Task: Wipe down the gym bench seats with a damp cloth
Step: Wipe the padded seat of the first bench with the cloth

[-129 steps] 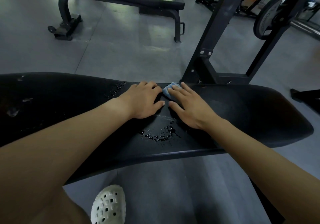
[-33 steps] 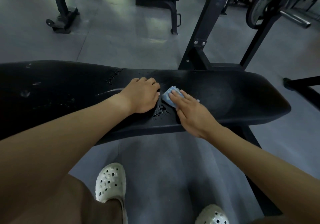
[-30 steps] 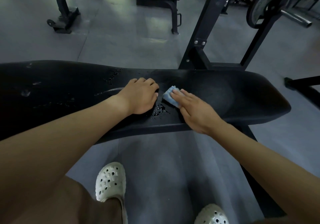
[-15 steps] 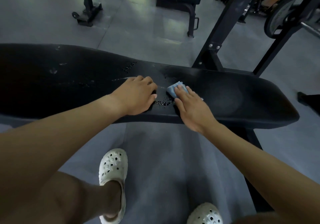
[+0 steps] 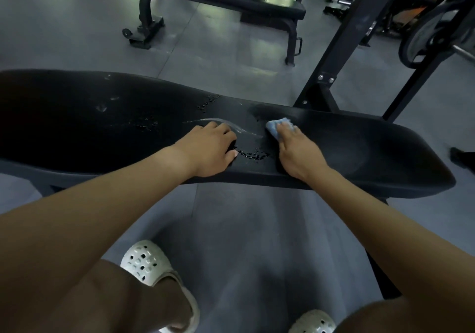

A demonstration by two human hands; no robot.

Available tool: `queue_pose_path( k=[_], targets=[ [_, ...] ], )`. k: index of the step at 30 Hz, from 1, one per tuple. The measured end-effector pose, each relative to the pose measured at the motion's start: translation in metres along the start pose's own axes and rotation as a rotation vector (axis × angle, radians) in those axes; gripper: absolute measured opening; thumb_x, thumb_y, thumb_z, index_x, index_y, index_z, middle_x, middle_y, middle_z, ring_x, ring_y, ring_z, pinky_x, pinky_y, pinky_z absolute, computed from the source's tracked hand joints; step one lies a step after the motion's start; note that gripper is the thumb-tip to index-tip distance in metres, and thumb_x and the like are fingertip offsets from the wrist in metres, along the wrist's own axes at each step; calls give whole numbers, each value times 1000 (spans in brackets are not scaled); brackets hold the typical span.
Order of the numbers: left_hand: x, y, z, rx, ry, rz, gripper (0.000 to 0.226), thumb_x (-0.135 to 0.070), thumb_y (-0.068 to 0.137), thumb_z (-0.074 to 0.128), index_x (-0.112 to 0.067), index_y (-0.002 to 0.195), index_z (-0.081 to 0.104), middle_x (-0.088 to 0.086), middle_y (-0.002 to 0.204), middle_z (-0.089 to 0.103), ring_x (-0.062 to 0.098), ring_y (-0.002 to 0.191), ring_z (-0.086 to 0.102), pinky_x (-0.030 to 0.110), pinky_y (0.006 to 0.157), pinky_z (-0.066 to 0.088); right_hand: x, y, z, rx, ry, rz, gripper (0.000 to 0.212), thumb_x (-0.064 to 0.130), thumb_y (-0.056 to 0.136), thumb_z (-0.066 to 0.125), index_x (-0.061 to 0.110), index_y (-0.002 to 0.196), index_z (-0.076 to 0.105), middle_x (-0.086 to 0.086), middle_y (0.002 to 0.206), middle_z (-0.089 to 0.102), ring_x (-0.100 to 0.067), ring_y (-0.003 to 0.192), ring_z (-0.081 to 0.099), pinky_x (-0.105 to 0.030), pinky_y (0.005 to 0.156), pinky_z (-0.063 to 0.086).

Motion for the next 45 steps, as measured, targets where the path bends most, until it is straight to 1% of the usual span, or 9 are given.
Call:
queue_pose_path(
  k=[6,10,16,25,29,32,39,42,45],
  targets=[
    [3,3,0,-1,15,16,49,-48,106,41,-19,143,51,4,145,50,25,132,46,47,103,47,31,-11,8,114,45,-284,56,19,103,38,28,158,30,6,168,24,-19,155,18,-46,124,27],
    [5,2,-1,9,7,25,51,-49,106,40,-18,145,50,3,147,48,26,135,44,49,104,47,9,11,-4,87,21,-208,55,16,106,38,28,159,31,8,167,26,-15,154,22,-36,122,24],
    [5,1,0,11,4,29,49,-49,106,40,-19,144,51,1,145,49,25,133,44,49,103,47,-18,42,-9,23,17,61,53,17,106,31,23,158,31,-7,165,29,-32,149,32,-46,114,33],
    [6,3,1,-36,14,46,45,-48,105,41,-19,139,53,3,139,51,24,129,47,44,99,49,31,30,13,149,13,-290,57,22,105,33,30,161,23,9,169,16,-17,157,10,-57,124,22],
    [5,5,0,-37,34,45,46,-48,105,42,-20,142,51,4,145,49,26,133,46,47,103,49,27,25,8,171,21,-331,55,22,108,32,32,161,24,11,168,18,-13,156,11,-45,125,23],
    [1,4,2,-20,58,19,47,-46,106,40,-18,142,50,6,148,47,28,133,45,48,103,47,3,27,-6,122,10,-214,56,14,106,35,27,160,28,6,168,22,-17,155,19,-36,124,22],
    [-22,5,5,-89,132,13,42,-39,106,37,-15,137,51,9,138,52,30,121,53,45,97,49,-61,13,-18,4,9,204,51,18,103,32,19,153,34,-16,156,38,-41,135,46,-50,107,40],
    [-37,10,3,-105,136,83,41,-39,105,38,-15,136,51,7,135,53,28,118,55,46,96,50,-42,-4,-10,20,16,97,51,21,100,35,22,151,33,-15,153,40,-39,133,47,-57,106,43],
    [-57,17,0,-134,101,145,38,-38,104,39,-16,132,53,5,128,55,26,110,55,45,92,51,-27,-24,1,77,16,-97,59,19,99,37,24,156,27,-4,166,27,-29,152,28,-61,115,35]
  ],
)
Point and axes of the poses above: each hand's wrist, its own y-axis towards the middle knuckle, its own z-axis out of the palm, x = y × z, the point moved 1 cm from there along y, towards the middle knuckle
